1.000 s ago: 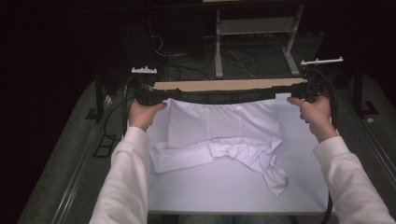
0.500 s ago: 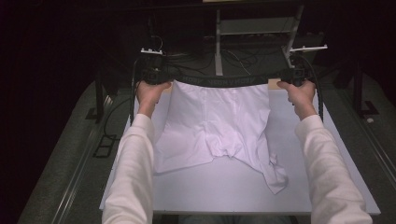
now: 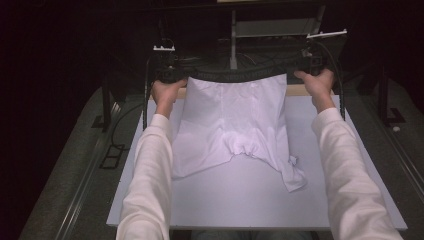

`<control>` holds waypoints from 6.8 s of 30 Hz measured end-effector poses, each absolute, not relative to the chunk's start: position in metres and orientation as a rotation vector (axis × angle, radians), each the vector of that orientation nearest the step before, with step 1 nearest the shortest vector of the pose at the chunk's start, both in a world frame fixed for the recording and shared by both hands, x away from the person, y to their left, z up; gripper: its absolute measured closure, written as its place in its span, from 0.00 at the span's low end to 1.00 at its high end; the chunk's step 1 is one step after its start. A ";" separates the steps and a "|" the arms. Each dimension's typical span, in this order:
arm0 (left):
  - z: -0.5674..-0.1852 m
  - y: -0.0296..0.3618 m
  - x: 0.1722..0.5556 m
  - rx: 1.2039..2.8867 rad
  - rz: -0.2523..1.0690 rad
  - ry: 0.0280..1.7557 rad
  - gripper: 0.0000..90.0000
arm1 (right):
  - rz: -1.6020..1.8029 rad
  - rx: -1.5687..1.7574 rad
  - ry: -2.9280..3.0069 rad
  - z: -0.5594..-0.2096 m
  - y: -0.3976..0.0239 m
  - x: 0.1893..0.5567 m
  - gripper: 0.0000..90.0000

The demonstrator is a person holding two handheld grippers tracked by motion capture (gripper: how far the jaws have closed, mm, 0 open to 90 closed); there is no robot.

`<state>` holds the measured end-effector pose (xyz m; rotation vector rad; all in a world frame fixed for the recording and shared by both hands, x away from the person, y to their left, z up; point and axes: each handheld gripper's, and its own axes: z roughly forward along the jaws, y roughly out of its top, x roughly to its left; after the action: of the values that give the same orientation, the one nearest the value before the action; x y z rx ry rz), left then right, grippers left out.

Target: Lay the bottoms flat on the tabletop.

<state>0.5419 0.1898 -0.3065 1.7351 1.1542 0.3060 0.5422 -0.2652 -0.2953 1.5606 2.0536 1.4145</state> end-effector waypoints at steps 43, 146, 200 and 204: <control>-0.409 0.190 0.426 1.689 0.233 1.057 0.00 | 1.354 1.550 2.099 -0.411 -0.288 0.410 0.00; -0.439 0.148 0.330 2.012 0.168 0.767 0.00 | 1.012 1.507 2.478 -0.447 -0.240 0.265 0.96; -0.418 0.050 0.346 2.012 0.049 0.595 0.00 | 1.539 1.697 2.057 -0.429 -0.323 0.380 0.97; -0.422 0.028 0.344 2.040 0.012 0.551 0.00 | 1.511 1.708 2.059 -0.437 -0.320 0.389 0.97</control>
<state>0.3444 0.0276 -0.4224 2.0401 0.5506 0.0119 0.3891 -0.3205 -0.4367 1.7084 2.0594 1.5115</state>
